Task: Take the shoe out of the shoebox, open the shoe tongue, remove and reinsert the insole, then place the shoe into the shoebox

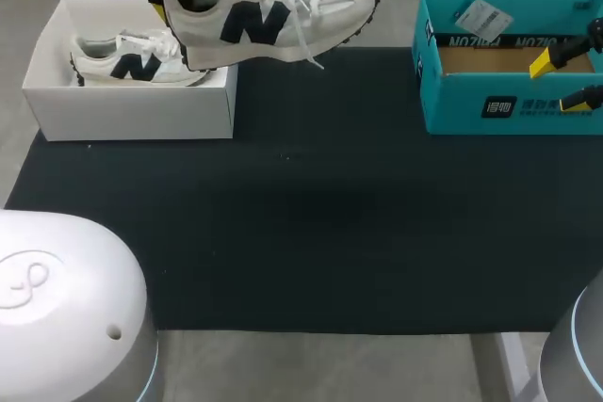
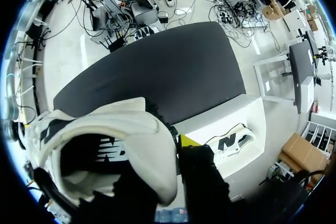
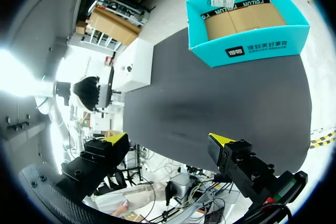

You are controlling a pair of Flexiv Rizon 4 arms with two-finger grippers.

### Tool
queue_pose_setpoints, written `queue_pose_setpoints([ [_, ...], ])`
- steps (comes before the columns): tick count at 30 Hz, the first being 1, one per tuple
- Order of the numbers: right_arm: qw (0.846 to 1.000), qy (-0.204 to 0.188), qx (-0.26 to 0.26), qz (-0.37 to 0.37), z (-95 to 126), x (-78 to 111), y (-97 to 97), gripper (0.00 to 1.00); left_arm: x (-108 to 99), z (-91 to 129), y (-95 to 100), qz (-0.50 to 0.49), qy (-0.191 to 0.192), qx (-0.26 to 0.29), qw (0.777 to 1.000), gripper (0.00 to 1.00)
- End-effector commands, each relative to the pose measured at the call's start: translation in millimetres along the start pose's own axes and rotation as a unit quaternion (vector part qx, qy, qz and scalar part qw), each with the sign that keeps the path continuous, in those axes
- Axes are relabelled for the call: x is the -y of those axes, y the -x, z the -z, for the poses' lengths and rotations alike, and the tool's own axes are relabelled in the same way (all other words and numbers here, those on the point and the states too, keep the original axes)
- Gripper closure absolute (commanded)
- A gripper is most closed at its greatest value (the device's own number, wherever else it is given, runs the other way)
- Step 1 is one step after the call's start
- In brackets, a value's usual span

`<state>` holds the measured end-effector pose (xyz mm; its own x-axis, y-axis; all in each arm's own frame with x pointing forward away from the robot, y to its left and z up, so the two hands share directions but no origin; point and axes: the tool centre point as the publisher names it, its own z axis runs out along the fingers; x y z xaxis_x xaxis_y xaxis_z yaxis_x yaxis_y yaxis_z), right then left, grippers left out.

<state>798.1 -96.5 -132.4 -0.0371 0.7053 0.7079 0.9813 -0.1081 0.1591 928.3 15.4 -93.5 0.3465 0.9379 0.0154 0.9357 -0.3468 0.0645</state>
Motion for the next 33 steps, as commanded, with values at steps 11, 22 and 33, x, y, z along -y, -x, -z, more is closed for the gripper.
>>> queue_pose_setpoints([
  [11, 1.000, 0.000, 0.001, -0.001, 0, 0.1, 0.0, 0.00, 11, -1, 16.0, -0.016, 0.002, -0.007, 1.000, 1.00],
  [22, 1.000, 0.000, 0.001, -0.001, 0, 0.1, 0.0, 0.00, 11, -1, 16.0, -0.016, 0.002, -0.007, 1.000, 1.00],
  [33, 1.000, 0.000, 0.001, -0.001, 0, 0.1, 0.0, 0.00, 11, 9, 52.0, 0.006, -0.038, -0.063, 0.997, 1.00],
])
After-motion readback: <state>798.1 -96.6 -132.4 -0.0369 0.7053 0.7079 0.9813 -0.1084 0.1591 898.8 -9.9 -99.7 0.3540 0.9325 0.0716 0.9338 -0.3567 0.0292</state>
